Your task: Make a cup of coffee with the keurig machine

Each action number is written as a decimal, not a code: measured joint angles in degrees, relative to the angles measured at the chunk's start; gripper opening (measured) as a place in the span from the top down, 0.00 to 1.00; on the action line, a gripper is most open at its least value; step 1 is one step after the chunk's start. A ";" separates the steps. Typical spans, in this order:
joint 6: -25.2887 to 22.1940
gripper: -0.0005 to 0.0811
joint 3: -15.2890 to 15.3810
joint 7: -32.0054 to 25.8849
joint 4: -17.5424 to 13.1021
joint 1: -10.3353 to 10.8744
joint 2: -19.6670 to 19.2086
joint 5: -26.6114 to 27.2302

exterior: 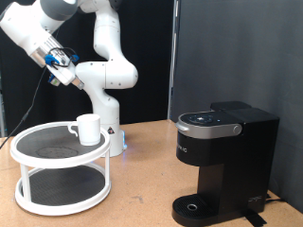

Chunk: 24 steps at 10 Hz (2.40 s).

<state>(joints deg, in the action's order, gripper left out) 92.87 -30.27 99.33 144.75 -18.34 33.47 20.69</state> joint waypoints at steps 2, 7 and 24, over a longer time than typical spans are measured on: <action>-0.73 0.99 -1.51 -1.28 -2.06 0.01 -2.38 -1.08; -0.80 0.96 -3.57 -3.82 -3.98 0.02 -7.10 -2.08; 14.48 0.13 -5.77 -13.43 6.58 0.12 -12.83 -0.42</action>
<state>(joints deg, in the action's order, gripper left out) 107.35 -36.04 85.90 151.32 -18.22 20.64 20.26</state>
